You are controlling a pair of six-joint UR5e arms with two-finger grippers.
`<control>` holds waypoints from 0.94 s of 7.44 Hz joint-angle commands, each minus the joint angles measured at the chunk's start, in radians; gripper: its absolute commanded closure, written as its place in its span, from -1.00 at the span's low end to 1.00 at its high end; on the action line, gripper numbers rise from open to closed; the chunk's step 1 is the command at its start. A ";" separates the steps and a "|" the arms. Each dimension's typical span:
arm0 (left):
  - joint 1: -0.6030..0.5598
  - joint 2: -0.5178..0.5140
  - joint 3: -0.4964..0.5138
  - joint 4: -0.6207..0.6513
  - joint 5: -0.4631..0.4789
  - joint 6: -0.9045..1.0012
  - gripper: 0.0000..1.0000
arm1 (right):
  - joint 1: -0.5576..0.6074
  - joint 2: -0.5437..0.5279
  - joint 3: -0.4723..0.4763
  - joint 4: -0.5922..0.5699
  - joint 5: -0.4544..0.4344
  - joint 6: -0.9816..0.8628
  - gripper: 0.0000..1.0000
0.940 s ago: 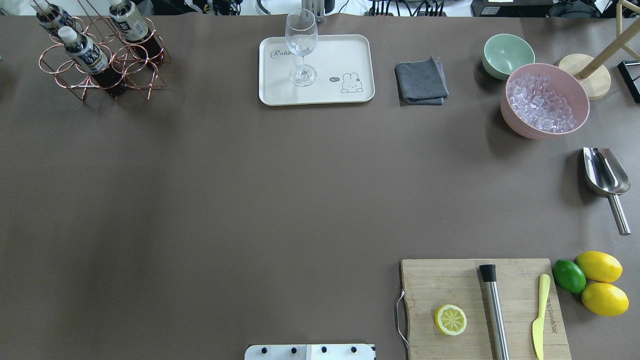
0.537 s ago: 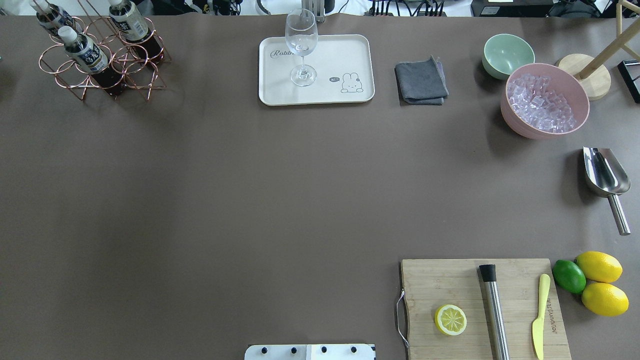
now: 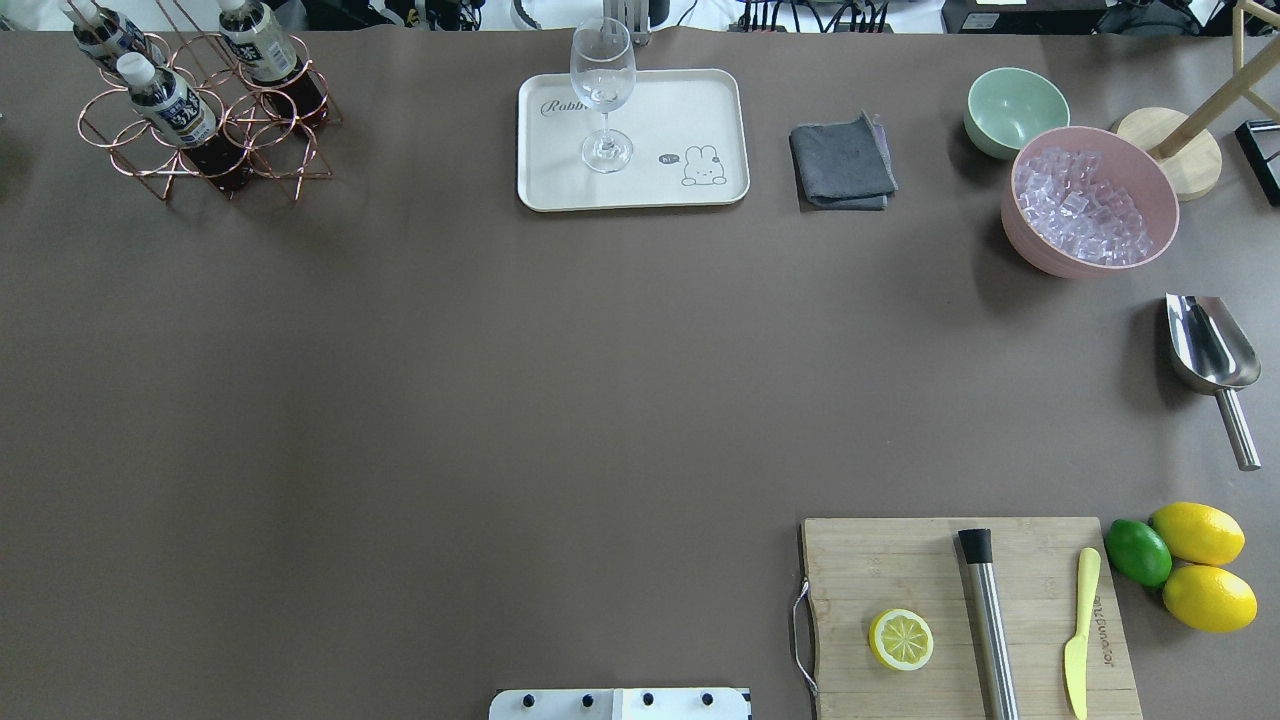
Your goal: Take tea from basket to plate
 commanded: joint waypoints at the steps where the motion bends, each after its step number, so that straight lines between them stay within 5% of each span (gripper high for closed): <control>1: 0.033 -0.072 0.003 -0.015 0.077 0.246 -0.92 | 0.001 0.001 0.001 0.001 0.002 -0.001 -1.00; 3: 0.059 -0.110 0.012 -0.006 0.107 0.431 -0.95 | 0.009 -0.007 0.007 0.001 0.001 -0.001 -1.00; 7: 0.094 -0.300 0.232 0.002 0.047 0.626 -0.96 | 0.052 -0.079 0.127 -0.006 0.004 0.000 -1.00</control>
